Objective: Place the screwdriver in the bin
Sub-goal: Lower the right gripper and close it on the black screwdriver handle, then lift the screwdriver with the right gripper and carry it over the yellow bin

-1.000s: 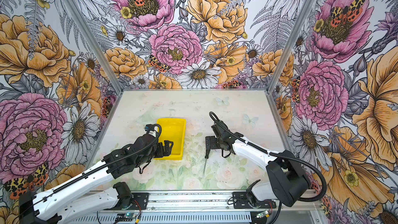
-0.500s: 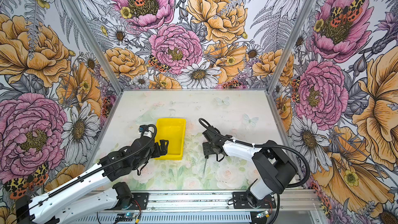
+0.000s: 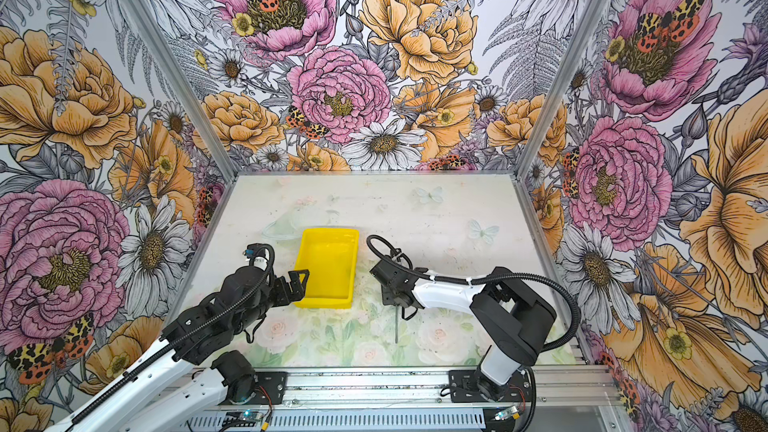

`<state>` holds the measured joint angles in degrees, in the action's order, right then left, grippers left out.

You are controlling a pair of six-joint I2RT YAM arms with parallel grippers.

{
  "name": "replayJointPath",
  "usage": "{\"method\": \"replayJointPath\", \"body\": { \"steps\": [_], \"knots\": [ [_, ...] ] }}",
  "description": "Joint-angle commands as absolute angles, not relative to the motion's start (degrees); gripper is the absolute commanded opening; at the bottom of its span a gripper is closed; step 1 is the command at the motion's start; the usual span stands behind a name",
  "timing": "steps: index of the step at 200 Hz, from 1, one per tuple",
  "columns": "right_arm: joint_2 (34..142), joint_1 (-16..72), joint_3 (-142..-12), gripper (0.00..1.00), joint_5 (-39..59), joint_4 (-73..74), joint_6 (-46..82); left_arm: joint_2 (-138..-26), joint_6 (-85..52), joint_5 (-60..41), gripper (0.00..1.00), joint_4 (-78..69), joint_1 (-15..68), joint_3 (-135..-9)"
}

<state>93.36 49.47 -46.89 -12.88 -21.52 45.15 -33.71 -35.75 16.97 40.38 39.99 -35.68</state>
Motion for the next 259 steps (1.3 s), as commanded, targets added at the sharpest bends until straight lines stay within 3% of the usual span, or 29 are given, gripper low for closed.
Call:
{"method": "replayJointPath", "body": {
  "steps": [1,29,130,185,259],
  "knots": [
    [95.97,50.26,-47.24,0.24,-13.66,-22.95,48.29,-33.22,-34.02,14.57,0.99,39.5,39.54,-34.57],
    [95.13,50.62,-47.73,0.0,-13.83,-23.81,48.88,-33.51,-33.45,13.45,0.99,38.35,39.46,-34.1],
    [82.78,53.29,-61.91,0.0,-19.74,-24.88,43.68,-31.44,-33.23,13.96,0.99,36.85,35.68,-32.62],
    [90.52,53.71,-78.51,0.0,-16.26,-24.74,40.16,-29.85,-33.19,15.46,0.99,36.79,35.6,-31.9],
    [110.85,54.67,-95.56,0.0,-10.59,-23.73,41.44,-26.31,-34.96,22.12,0.99,40.11,40.14,-31.83]
  ]
}}
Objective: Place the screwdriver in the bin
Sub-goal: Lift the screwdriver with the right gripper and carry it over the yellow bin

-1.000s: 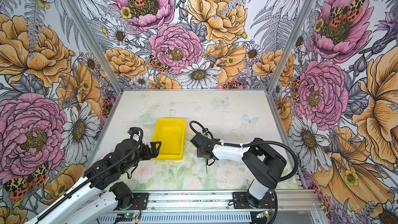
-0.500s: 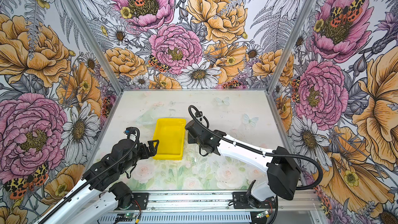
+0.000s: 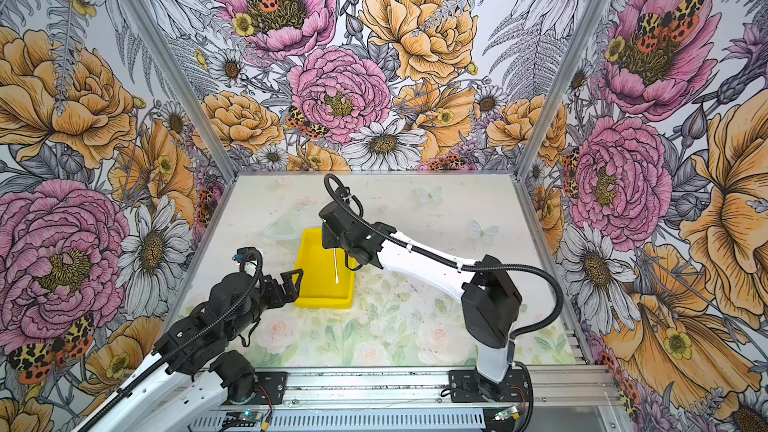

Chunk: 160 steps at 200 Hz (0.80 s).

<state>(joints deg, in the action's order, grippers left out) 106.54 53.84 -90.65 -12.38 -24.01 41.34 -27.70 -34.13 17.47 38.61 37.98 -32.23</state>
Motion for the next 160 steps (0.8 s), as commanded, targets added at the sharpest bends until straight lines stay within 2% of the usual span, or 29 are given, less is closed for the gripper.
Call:
{"method": "replayJointPath", "body": {
  "steps": [1,52,133,160],
  "knots": [
    [111.1,54.67,-95.73,0.0,-10.57,-23.73,41.37,-26.29,-35.01,22.22,0.99,40.14,40.29,-31.82],
    [121.39,54.76,-100.95,0.0,-8.67,-23.73,42.84,-25.54,-37.04,28.34,0.99,43.6,45.71,-32.26],
    [129.09,54.4,-101.69,0.0,-8.32,-23.74,45.61,-23.91,-38.85,32.14,0.99,45.81,49.84,-32.02],
    [129.86,54.38,-101.57,0.1,-8.66,-23.73,45.51,-23.99,-38.73,32.29,0.99,45.79,49.85,-31.99]
  ]
}}
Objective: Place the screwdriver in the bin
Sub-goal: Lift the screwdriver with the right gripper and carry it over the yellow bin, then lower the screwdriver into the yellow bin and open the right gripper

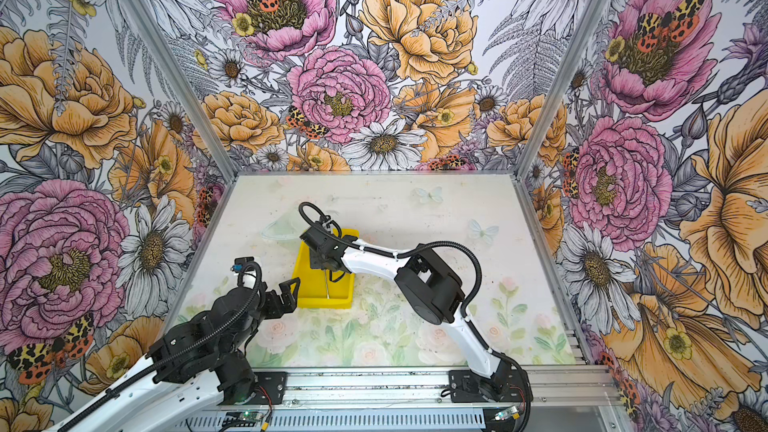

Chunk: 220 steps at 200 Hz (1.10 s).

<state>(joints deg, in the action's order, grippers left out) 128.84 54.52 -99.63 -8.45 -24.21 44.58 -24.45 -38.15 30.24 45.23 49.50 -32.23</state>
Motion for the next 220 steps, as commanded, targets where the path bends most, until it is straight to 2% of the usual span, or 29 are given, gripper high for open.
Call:
{"method": "replayJointPath", "body": {
  "steps": [1,49,100,137,220],
  "knots": [
    [129.84,54.35,-101.54,0.1,-8.72,-23.73,45.52,-23.99,-38.74,32.32,0.99,45.79,49.84,-31.99],
    [127.01,54.61,-101.6,0.42,-10.16,-23.53,43.27,-23.95,-38.61,32.42,0.99,45.78,49.83,-31.9],
    [120.85,55.02,-100.0,0.55,-12.04,-23.21,38.33,-23.97,-38.66,33.33,0.99,45.79,49.78,-31.42],
    [118.04,54.95,-98.88,0.6,-12.82,-23.21,36.06,-23.91,-38.82,34.12,0.99,45.7,49.35,-31.08],
    [119.61,54.42,-94.78,0.58,-10.38,-22.66,39.18,-22.26,-38.36,34.6,0.99,45.97,48.1,-31.38]
  ]
}}
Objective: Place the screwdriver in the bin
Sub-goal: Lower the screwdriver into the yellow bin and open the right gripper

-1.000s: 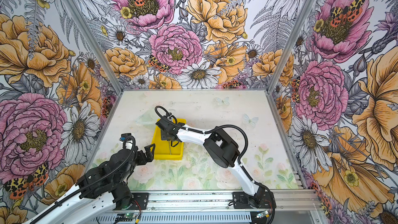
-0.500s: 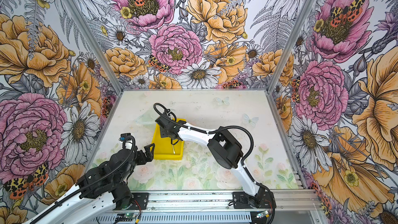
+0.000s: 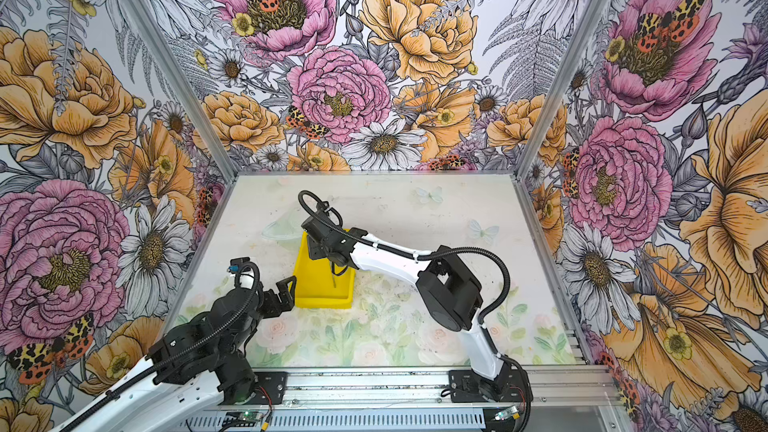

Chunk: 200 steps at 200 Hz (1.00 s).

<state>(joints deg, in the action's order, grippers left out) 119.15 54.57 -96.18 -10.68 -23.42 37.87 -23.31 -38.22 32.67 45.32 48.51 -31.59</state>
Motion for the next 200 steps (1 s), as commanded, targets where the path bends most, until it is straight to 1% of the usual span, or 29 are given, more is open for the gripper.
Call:
{"method": "replayJointPath", "body": {
  "steps": [1,65,143,200],
  "knots": [
    [119.66,54.43,-94.76,0.58,-10.38,-22.62,39.19,-22.25,-38.34,34.62,0.99,45.97,48.09,-31.38],
    [124.09,54.28,-94.31,0.6,-8.73,-22.08,40.6,-22.06,-38.28,34.89,0.99,45.88,47.96,-31.27],
    [128.26,54.01,-92.76,0.72,-6.83,-22.26,43.47,-21.4,-38.19,35.07,0.99,45.88,47.99,-31.11],
    [128.31,54.31,-91.3,0.77,-6.11,-22.6,44.41,-21.36,-38.31,34.98,0.99,45.88,48.0,-31.1]
  ]
}}
